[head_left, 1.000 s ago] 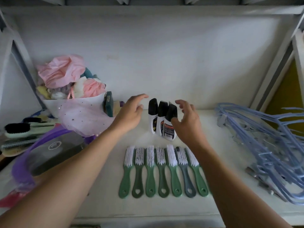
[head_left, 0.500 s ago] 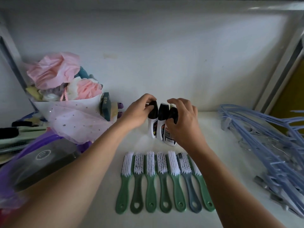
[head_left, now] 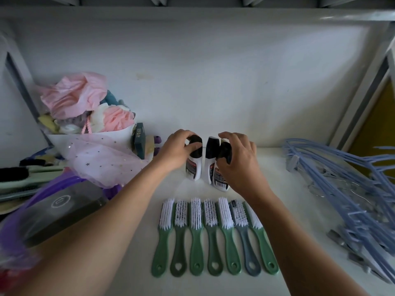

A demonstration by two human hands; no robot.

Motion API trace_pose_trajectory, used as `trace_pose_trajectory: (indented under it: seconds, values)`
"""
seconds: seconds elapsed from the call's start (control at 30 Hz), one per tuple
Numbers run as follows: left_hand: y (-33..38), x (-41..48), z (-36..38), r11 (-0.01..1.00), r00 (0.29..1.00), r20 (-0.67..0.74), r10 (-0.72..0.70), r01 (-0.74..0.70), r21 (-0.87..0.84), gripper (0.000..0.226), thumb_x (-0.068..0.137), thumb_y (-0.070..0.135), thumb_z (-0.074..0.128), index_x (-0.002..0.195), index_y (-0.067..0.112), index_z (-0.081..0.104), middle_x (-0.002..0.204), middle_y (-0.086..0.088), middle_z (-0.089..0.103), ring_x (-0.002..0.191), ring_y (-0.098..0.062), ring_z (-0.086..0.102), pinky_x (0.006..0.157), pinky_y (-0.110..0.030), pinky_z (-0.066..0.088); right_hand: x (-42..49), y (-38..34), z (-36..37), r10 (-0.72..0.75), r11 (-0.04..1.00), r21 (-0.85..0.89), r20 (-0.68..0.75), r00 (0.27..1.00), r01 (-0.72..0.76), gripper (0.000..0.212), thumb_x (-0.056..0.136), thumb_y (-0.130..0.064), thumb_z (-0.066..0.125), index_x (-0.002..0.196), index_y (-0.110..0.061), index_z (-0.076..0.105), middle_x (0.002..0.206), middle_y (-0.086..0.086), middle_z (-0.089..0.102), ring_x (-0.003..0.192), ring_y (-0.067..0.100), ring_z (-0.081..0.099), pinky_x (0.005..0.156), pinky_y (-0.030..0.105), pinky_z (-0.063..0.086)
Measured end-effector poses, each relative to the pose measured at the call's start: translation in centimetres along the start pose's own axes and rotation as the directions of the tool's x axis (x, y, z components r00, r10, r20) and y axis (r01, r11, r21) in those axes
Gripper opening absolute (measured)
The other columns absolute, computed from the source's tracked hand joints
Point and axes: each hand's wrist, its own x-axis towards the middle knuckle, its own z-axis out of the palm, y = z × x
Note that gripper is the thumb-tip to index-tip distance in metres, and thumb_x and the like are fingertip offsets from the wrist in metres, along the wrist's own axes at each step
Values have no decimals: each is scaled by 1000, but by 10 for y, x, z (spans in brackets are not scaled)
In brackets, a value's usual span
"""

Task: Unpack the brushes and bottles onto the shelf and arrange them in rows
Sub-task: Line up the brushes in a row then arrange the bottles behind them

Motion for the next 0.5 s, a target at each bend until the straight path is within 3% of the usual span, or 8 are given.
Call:
trace_pose_trajectory:
  seconds: [0.07, 0.13, 0.2, 0.27, 0.5]
  values:
    - [-3, 1, 1, 998, 999, -2, -52, 52, -23, 27, 96, 36, 65, 115, 17, 68, 114, 1, 65, 108, -23, 57, 90, -35, 46, 0, 0, 1, 8, 1000, -4, 17, 1000, -8, 62, 80, -9, 56, 138, -29, 47, 137, -2, 44, 125, 24, 36, 103, 39, 40]
    - [-5, 1, 1, 993, 995, -2, -98, 97, -69, 29, 95, 37, 67, 117, 17, 67, 118, 3, 68, 116, -22, 58, 96, -38, 46, -1, 1, 1, 13, 1000, -9, 39, 999, -12, 62, 79, -9, 56, 137, -29, 47, 137, -2, 44, 125, 24, 36, 103, 41, 42]
    - [-7, 0, 1, 984, 991, 3, -131, 131, -122, 29, 94, 33, 68, 117, 15, 65, 118, 1, 69, 115, -18, 61, 94, -35, 46, -2, 2, 1, 12, 1000, -6, 60, 998, -12, 61, 80, -9, 56, 137, -28, 47, 137, -3, 43, 125, 23, 36, 103, 43, 42]
    - [-10, -1, 2, 983, 990, 10, -141, 141, -119, 30, 92, 33, 71, 115, 15, 62, 115, 1, 70, 110, -18, 64, 94, -40, 50, -2, 2, 1, 19, 1000, -3, 76, 997, -19, 61, 80, -10, 55, 138, -28, 47, 138, -3, 43, 127, 23, 35, 104, 43, 41]
    - [-12, -8, 4, 990, 990, 26, -136, 135, 47, 33, 94, 37, 67, 111, 13, 50, 104, -7, 66, 97, -27, 61, 79, -40, 48, -4, 2, 0, 25, 1000, -12, 109, 994, -24, 64, 81, -8, 54, 141, -28, 44, 138, -3, 45, 126, 25, 36, 103, 42, 40]
